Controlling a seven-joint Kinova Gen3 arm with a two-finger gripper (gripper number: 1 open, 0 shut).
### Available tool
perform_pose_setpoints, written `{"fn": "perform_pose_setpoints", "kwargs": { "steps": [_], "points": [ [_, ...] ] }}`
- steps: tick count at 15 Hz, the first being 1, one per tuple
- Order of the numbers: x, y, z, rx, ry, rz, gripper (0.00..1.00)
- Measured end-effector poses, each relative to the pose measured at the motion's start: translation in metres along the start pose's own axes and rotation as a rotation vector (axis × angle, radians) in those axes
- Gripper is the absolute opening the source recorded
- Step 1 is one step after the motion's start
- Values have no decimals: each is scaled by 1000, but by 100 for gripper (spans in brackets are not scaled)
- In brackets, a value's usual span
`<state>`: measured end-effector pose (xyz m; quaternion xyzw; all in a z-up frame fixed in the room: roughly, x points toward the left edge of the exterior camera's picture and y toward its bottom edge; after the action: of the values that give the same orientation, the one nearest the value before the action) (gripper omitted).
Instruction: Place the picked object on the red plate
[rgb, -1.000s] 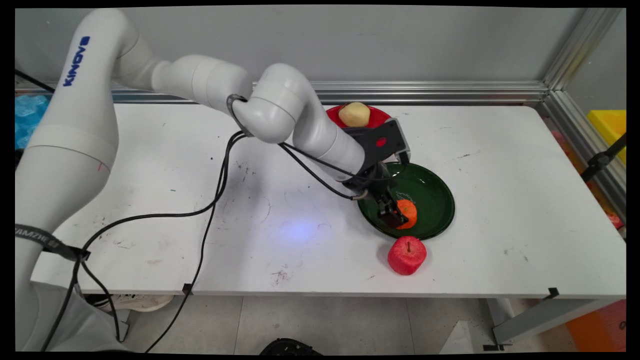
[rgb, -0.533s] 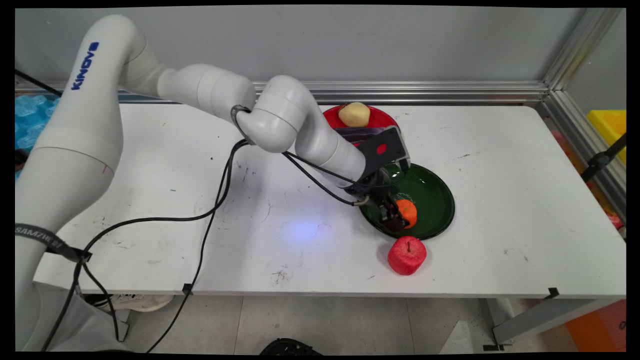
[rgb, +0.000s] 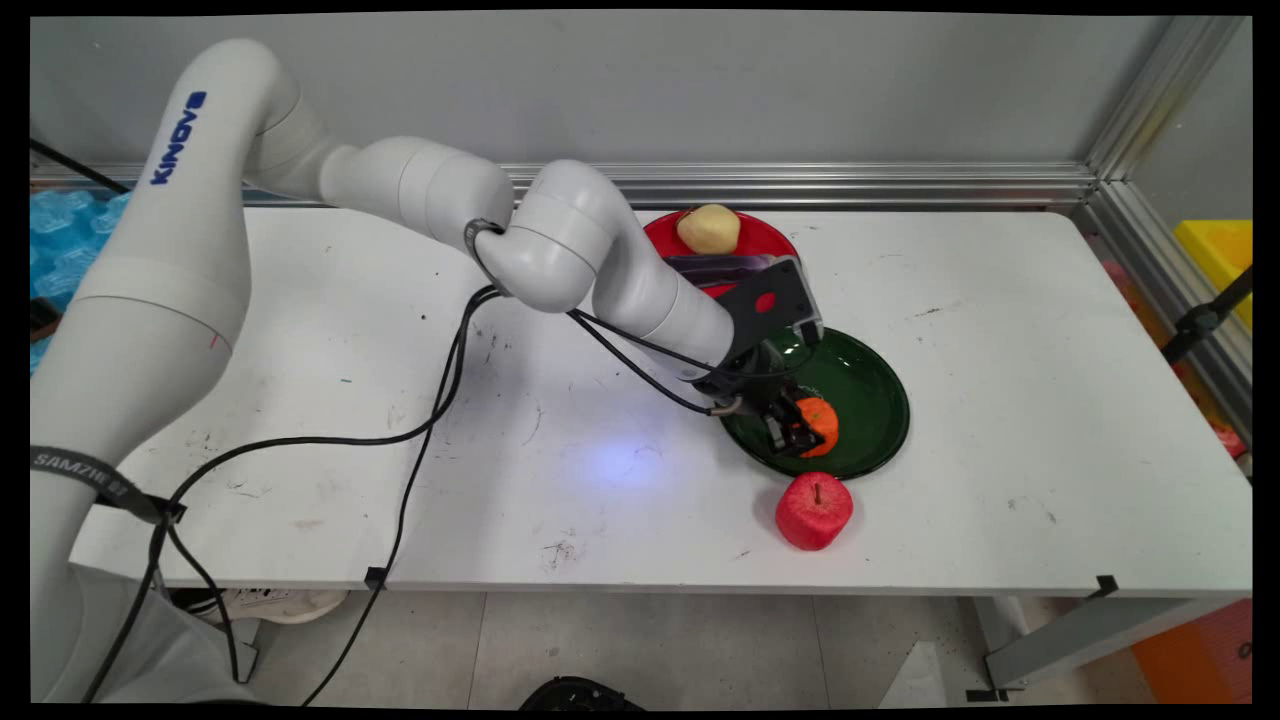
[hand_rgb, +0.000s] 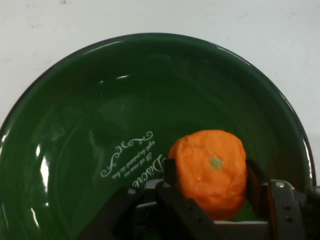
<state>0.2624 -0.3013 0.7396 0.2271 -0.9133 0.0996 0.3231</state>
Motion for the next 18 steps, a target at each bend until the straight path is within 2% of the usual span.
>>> {"fn": "perform_pose_setpoints", "kwargs": {
  "steps": [8,18],
  "points": [
    [11,-19,-23,2,19,-12,0],
    [31,-69,-69,44,43,-1,0]
  ]
}}
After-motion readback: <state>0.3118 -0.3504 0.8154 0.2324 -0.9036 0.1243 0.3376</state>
